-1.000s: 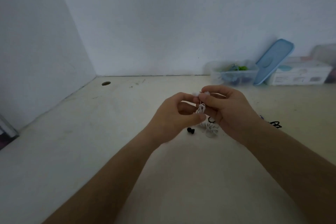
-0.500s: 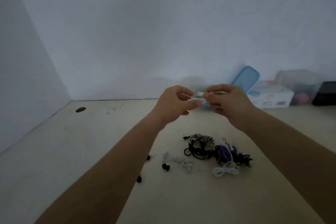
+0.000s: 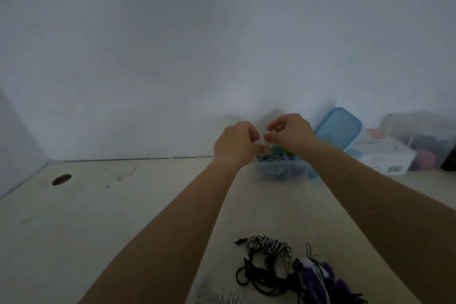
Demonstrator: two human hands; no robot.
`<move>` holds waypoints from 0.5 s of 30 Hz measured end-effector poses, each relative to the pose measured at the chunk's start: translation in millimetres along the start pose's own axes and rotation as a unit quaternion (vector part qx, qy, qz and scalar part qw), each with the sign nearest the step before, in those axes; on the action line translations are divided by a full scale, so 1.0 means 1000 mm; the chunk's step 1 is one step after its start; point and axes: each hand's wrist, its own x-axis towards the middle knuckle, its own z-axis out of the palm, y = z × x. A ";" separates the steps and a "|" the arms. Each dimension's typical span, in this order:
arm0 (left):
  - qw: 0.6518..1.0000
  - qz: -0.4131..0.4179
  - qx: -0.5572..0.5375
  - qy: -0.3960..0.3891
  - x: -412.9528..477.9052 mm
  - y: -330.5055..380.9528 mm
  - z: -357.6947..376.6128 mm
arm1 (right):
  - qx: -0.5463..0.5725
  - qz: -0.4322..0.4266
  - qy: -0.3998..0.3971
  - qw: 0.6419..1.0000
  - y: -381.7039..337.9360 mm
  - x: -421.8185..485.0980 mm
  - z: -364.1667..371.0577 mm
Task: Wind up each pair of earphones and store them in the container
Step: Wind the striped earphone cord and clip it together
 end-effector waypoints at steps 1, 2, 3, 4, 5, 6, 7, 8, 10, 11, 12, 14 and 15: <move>1.000 0.003 0.011 -0.001 0.002 -0.003 0.002 | -0.031 -0.009 -0.007 0.999 0.002 0.002 0.002; 1.000 0.003 0.002 0.006 0.002 -0.007 0.002 | -0.049 -0.020 -0.001 0.999 0.004 0.002 0.003; 1.000 0.002 -0.012 0.021 0.001 -0.010 0.001 | -0.048 -0.025 0.011 0.998 0.005 0.001 0.002; 0.999 -0.002 -0.025 0.041 0.000 -0.013 -0.001 | -0.032 -0.025 0.022 0.999 0.006 0.000 0.001; 0.998 -0.007 -0.035 0.058 -0.001 -0.016 -0.004 | -0.010 -0.020 0.032 0.999 0.008 -0.002 0.000; 0.996 -0.012 -0.043 0.071 -0.003 -0.019 -0.007 | 0.010 -0.014 0.040 0.999 0.009 -0.004 -0.002; 0.995 -0.017 -0.050 0.079 -0.007 -0.021 -0.009 | 0.028 -0.009 0.043 0.999 0.010 -0.008 -0.004; 0.995 -0.021 -0.055 0.083 -0.011 -0.022 -0.012 | 0.045 -0.004 0.046 0.998 0.010 -0.012 -0.007; 0.995 -0.023 -0.060 0.082 -0.025 -0.023 -0.017 | 0.078 0.000 0.054 0.995 0.008 -0.027 -0.013; 0.995 -0.022 -0.059 0.082 -0.032 -0.022 -0.020 | 0.085 -0.005 0.063 0.994 0.006 -0.035 -0.016; 0.995 -0.019 -0.054 0.082 -0.038 -0.021 -0.021 | 0.086 -0.012 0.068 0.994 0.004 -0.042 -0.018; 0.995 -0.012 -0.051 0.085 -0.058 -0.017 -0.026 | 0.098 -0.024 0.063 0.993 -0.003 -0.065 -0.022; 0.995 -0.010 -0.055 0.082 -0.067 -0.014 -0.027 | 0.108 -0.026 0.054 0.992 -0.006 -0.074 -0.023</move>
